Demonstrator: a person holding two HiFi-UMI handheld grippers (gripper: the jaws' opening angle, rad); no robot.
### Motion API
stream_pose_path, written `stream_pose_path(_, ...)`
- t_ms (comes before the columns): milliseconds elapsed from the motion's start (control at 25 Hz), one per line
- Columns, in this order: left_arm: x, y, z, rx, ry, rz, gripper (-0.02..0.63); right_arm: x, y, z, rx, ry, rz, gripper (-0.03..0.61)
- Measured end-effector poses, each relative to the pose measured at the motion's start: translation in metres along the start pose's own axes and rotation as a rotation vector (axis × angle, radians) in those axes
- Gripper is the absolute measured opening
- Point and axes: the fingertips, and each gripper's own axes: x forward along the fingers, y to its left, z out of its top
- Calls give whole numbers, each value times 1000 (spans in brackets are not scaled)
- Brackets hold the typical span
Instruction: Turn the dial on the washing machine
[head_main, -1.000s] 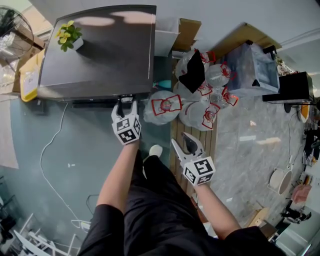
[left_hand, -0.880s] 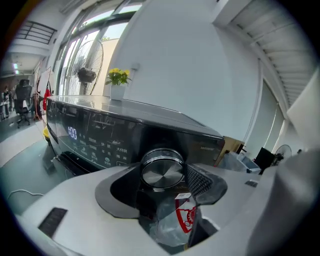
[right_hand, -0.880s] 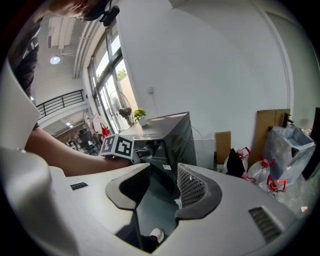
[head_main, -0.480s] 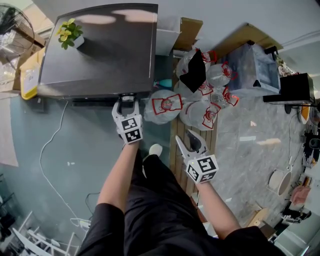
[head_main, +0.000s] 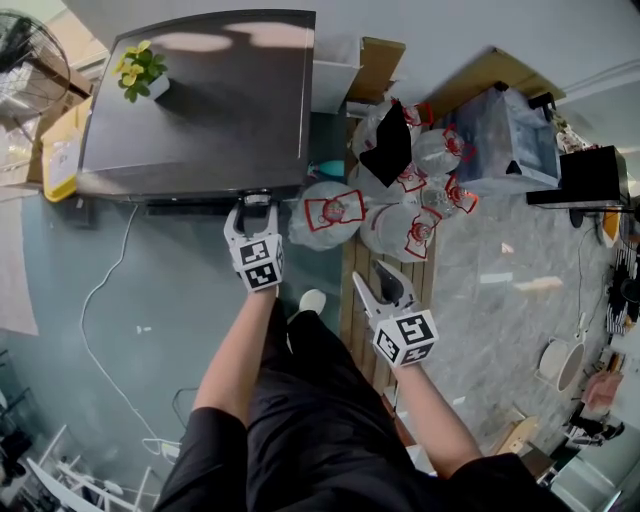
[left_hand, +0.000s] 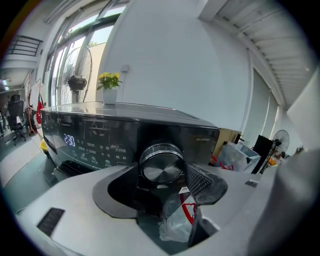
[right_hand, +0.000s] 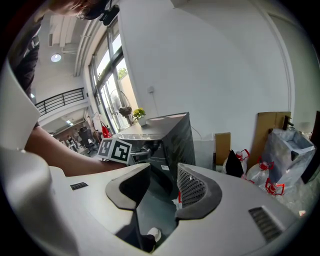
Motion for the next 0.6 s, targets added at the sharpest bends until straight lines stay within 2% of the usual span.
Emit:
stream_pose_path(160,-13,-2,1,-10,-1,-37,267,-1,5,7,-18,-9,18,160)
stream_pose_path(480,-75,-24,31,-36,-61,-197,264,-11,2,24,22,-41,-17,160)
stream_pose_path(600,-108,-26,43,-55,-82,-261,228,-16,5,35,48,-61,-42,155)
